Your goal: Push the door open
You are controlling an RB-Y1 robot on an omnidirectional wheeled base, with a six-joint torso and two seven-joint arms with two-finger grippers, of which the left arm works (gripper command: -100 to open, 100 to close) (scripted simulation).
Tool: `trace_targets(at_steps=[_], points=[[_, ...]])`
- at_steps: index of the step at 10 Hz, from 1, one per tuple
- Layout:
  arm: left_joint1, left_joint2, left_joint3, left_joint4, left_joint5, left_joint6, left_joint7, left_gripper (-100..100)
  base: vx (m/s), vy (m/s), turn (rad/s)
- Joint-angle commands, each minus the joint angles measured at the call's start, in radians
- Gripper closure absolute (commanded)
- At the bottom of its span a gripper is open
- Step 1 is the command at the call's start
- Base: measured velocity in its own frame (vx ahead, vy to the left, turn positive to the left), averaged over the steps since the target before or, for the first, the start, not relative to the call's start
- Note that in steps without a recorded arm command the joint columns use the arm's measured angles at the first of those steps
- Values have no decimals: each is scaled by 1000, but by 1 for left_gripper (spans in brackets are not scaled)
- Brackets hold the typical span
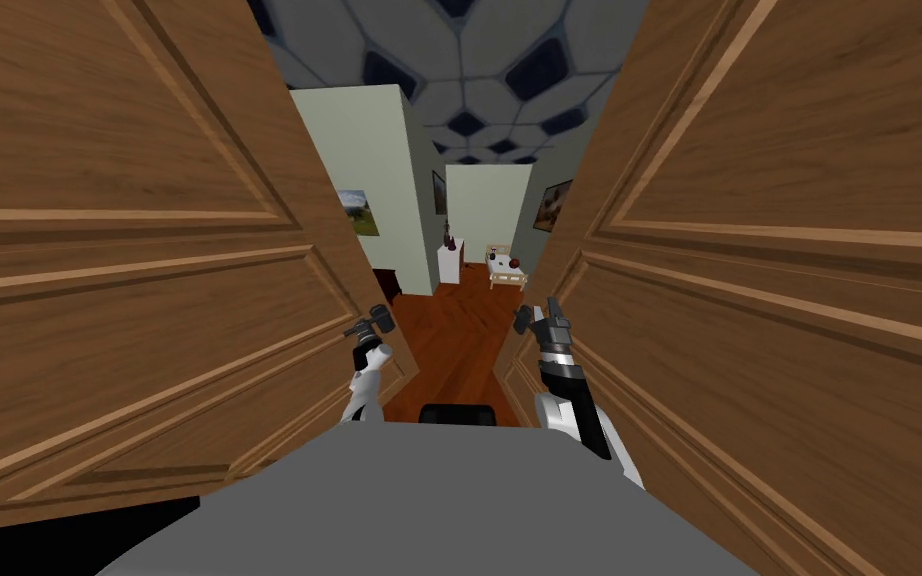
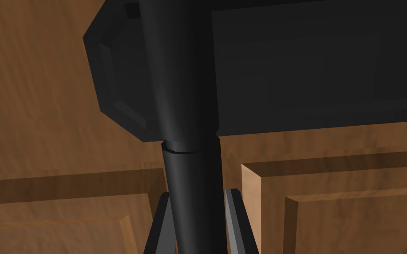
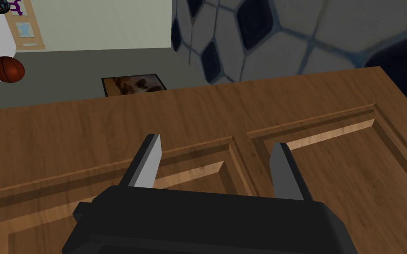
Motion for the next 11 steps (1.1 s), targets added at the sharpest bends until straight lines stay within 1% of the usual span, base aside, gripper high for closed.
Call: trace_targets(at_steps=[1, 2, 3, 4, 5, 6, 7, 9, 10, 11], points=[[-21, 19, 38, 15, 36, -32, -44, 100, 124, 25, -24], [-24, 14, 49, 16, 48, -37, -60, 100, 124, 40, -27], [-31, 4, 70, 19, 71, -47, -91, 100, 136, 61, -43], [-33, -1, 79, 20, 82, -51, -104, 100, 146, 43, -16], [-39, -11, 97, 22, 102, -59, -131, 100, 155, 44, -23], [-41, -15, 104, 23, 110, -63, -142, 100, 128, 25, -15], [-46, -25, 118, 25, 126, -70, -163, 100, 125, 18, -9], [-52, -41, 138, 27, 148, -79, -193, 100, 132, 6, -14], [-43, -33, 136, 32, 142, -79, -181, 100, 44, 8, 29], [-43, -4, 158, 26, 154, -88, -197, 100, 73, 22, -1]])
